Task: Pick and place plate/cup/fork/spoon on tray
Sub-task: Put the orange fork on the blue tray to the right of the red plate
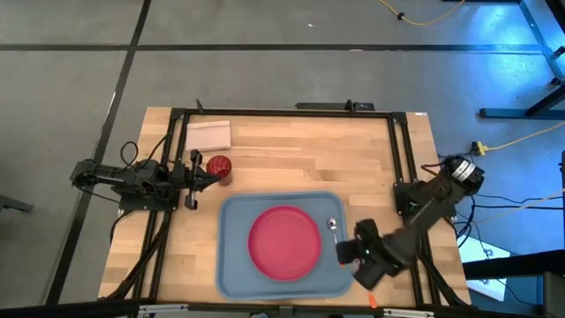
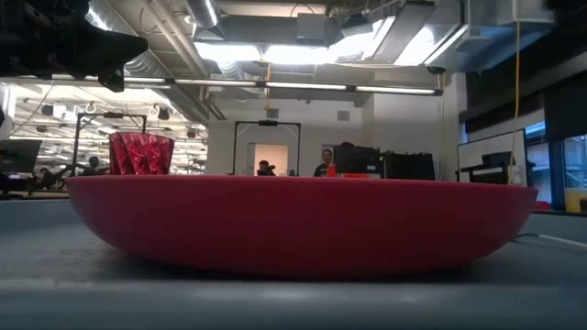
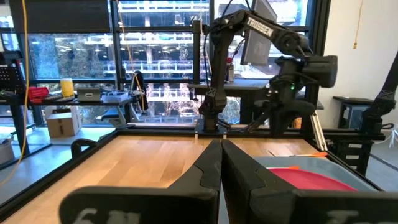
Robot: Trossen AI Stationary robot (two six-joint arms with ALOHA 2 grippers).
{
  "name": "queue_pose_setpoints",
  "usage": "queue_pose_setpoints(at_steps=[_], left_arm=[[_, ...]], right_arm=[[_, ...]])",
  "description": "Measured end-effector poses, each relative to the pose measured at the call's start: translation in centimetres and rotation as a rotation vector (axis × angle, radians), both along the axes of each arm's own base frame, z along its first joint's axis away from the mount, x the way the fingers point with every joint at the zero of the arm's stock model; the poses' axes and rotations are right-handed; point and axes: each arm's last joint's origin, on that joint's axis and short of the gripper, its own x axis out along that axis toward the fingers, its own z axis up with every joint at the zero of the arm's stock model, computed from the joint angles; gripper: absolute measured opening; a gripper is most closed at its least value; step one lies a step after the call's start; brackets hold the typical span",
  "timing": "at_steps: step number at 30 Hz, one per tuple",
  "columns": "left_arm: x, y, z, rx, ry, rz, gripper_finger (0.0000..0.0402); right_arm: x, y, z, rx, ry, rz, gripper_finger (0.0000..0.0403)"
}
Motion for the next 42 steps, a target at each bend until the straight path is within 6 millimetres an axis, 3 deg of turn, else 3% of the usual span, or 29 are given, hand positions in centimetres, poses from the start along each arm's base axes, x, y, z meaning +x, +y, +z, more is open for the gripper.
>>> queue_pose_setpoints(at_steps=[6,11,17,22,42], left_arm=[[0.0,0.0,0.0,0.0,0.0,0.0,0.0],[0.0,0.0,0.0,0.0,0.0,-0.002,0.0],[0.0,0.0,0.0,0.001,-0.001,-0.004,0.0],[0.0,0.0,0.0,0.001,0.0,-0.004,0.0],[0.0,0.0,0.0,0.001,0.0,-0.004,0.0]], right_arm=[[-1.3,2.7,-1.5,0.053,-0.023,-0.035,0.0105],[-1.5,3.5,-2.1,0.122,0.069,0.02,0.0105],[-2.1,4.4,-2.4,0.151,0.063,0.03,0.0105],[-2.2,5.6,-3.9,0.161,0.063,0.033,0.0105],[-1.7,5.9,-6.9,0.112,0.182,0.092,0.0105]])
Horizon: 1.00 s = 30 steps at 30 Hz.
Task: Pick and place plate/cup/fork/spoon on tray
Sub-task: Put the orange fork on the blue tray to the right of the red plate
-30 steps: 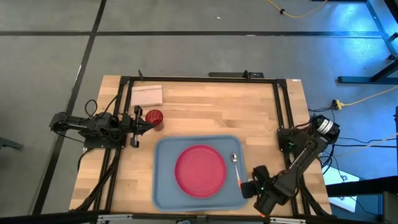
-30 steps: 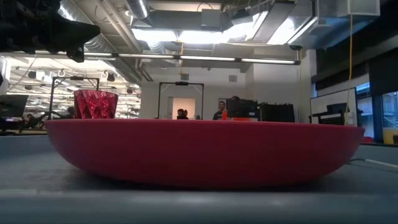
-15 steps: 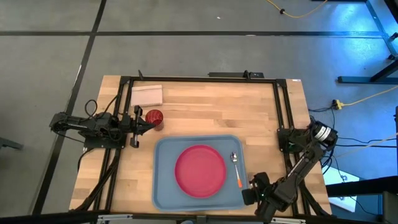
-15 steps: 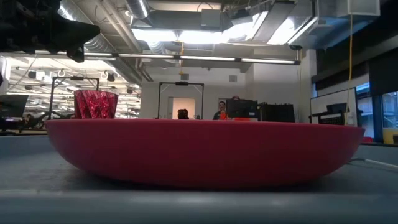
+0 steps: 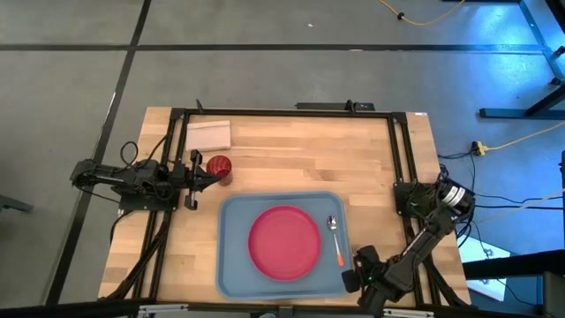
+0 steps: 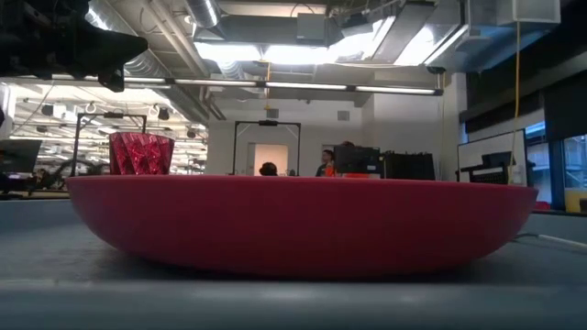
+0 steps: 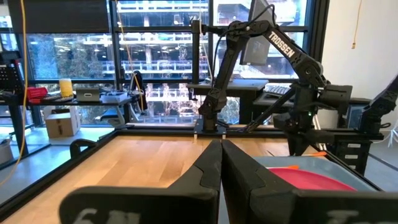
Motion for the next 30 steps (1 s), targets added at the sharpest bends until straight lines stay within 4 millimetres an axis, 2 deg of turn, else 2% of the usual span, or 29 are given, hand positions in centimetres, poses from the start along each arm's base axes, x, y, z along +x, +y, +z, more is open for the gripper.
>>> queue_pose_setpoints(at_steps=[14,30], left_arm=[[0.0,0.0,0.0,0.0,0.0,0.0,0.0],[0.0,0.0,0.0,0.0,0.0,0.0,0.0]], right_arm=[[1.2,-0.9,-0.2,-0.015,0.035,0.028,0.01],[1.2,-2.2,-0.3,-0.135,0.036,-0.018,0.002]])
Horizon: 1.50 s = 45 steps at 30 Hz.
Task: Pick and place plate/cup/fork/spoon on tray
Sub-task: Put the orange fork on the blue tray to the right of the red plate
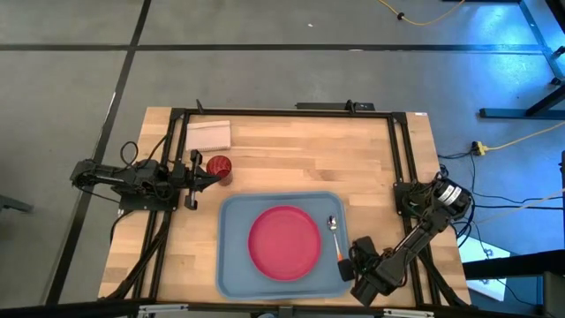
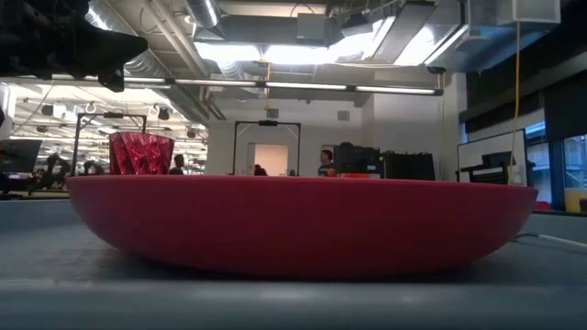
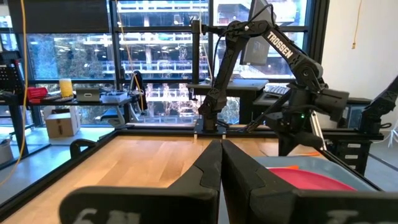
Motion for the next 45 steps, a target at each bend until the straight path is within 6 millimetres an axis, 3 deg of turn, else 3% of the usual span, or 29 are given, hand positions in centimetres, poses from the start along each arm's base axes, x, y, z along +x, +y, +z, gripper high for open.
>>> queue_pose_setpoints(at_steps=[9,14,21,27,34,41,45], left_arm=[[0.0,0.0,0.0,0.0,0.0,0.0,0.0],[0.0,0.0,0.0,0.0,0.0,0.0,0.0],[0.0,0.0,0.0,0.0,0.0,0.0,0.0],[0.0,0.0,0.0,0.0,0.0,0.0,0.0],[0.0,0.0,0.0,0.0,0.0,0.0,0.0],[0.0,0.0,0.0,0.0,0.0,0.0,0.0],[0.0,0.0,0.0,0.0,0.0,0.0,0.0]], right_arm=[[-0.5,-0.6,0.5,-0.041,0.041,-0.005,0.0012],[-0.8,-1.1,3.0,-0.058,0.012,-0.021,0.0012],[0.3,-1.8,6.0,-0.221,-0.229,0.009,0.0015],[3.0,-3.9,6.0,-0.231,-0.266,-0.079,0.0016],[7.2,-6.1,5.8,-0.139,-0.268,0.075,0.0017],[8.4,-7.5,5.7,-0.092,-0.258,0.034,0.001],[8.3,-7.8,4.5,-0.062,-0.272,0.017,0.0019]])
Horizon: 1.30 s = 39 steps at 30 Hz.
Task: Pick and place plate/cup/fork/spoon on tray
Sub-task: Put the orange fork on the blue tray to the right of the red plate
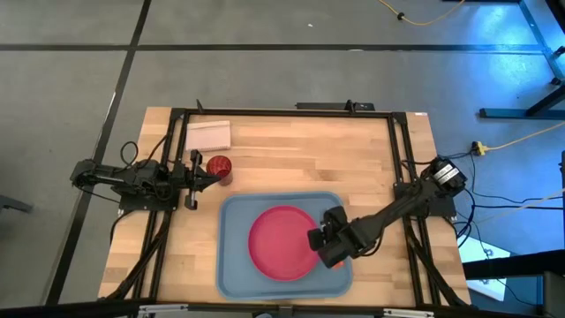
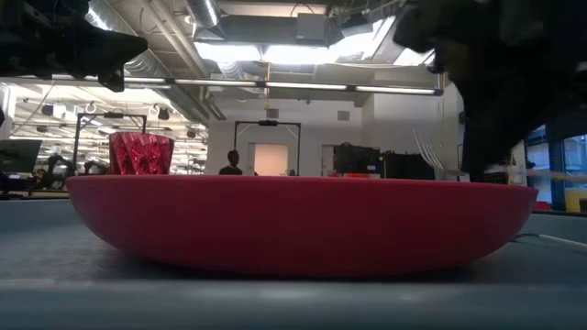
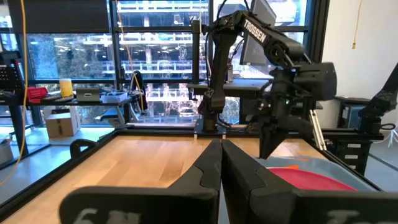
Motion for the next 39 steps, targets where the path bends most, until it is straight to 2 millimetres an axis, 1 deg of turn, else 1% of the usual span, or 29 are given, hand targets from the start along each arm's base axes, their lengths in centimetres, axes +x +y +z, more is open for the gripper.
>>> queue_pose_setpoints(at_steps=[3,9,15,23,32,39], left_arm=[[0.0,0.0,0.0,0.0,0.0,0.0,0.0],[0.0,0.0,0.0,0.0,0.0,0.001,0.0],[0.0,0.0,0.0,0.0,0.0,0.0,0.0],[0.0,0.0,0.0,0.0,0.0,0.0,0.0],[0.0,0.0,0.0,0.0,0.0,0.0,0.0],[0.0,0.0,0.0,0.0,0.0,0.0,0.0]], right_arm=[[-0.3,-0.2,-1.1,0.024,-0.011,-0.033,0.0021],[-0.4,-0.4,-2.7,0.061,-0.064,-0.042,0.0022],[-0.7,-1.2,-3.7,0.079,-0.025,-0.051,0.0023],[-0.6,-1.2,-3.7,0.073,-0.022,-0.007,0.0024],[-0.6,-1.2,-3.7,0.067,-0.017,-0.001,0.0066],[-0.6,-1.3,-3.7,0.05,-0.026,-0.008,0.0066]])
